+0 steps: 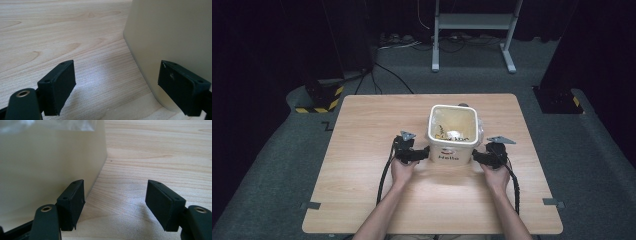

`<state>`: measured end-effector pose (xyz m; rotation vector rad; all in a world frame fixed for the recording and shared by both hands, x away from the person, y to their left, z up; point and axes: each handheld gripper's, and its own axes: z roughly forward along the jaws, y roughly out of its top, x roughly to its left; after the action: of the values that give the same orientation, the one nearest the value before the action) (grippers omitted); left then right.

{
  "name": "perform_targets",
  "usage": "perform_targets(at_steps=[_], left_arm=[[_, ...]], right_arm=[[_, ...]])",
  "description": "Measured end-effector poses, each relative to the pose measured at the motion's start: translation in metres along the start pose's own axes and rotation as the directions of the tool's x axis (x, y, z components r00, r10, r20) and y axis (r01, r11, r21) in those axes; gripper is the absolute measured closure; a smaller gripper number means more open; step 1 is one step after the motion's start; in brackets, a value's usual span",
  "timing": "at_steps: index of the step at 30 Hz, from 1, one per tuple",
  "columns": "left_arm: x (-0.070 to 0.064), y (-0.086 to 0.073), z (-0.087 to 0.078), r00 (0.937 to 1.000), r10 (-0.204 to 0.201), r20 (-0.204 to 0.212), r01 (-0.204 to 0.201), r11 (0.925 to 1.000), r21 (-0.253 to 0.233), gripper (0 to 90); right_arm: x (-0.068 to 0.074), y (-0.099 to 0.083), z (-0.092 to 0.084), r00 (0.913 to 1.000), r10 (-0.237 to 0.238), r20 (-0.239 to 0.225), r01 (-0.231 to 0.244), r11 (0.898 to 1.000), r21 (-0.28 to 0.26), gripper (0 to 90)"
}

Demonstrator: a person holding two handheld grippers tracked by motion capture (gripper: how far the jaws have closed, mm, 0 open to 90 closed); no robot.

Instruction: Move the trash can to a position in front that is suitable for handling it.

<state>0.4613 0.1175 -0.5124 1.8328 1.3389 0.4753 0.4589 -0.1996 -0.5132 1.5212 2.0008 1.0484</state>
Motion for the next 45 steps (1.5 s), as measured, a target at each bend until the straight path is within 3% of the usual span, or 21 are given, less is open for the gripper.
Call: perform_targets(at_steps=[13,19,45], left_arm=[[0.001,-0.003,-0.013,0.9982,0.059,-0.012,-0.059,0.9977,0.034,14.6],[0.003,-0.011,-0.022,0.9979,0.063,-0.017,-0.062,0.9974,0.036,14.8],[0.0,-0.026,-0.042,0.9938,0.096,-0.055,-0.094,0.9946,0.045,16.3]], right_arm=[[0.009,-0.002,-0.003,0.9993,-0.035,-0.016,0.035,0.999,0.002,34.8],[0.015,-0.006,-0.005,0.9981,-0.042,-0.044,0.042,0.999,-0.002,34.6],[0.028,-0.016,-0.011,0.9962,-0.042,-0.076,0.042,0.999,-0.007,35.5]])
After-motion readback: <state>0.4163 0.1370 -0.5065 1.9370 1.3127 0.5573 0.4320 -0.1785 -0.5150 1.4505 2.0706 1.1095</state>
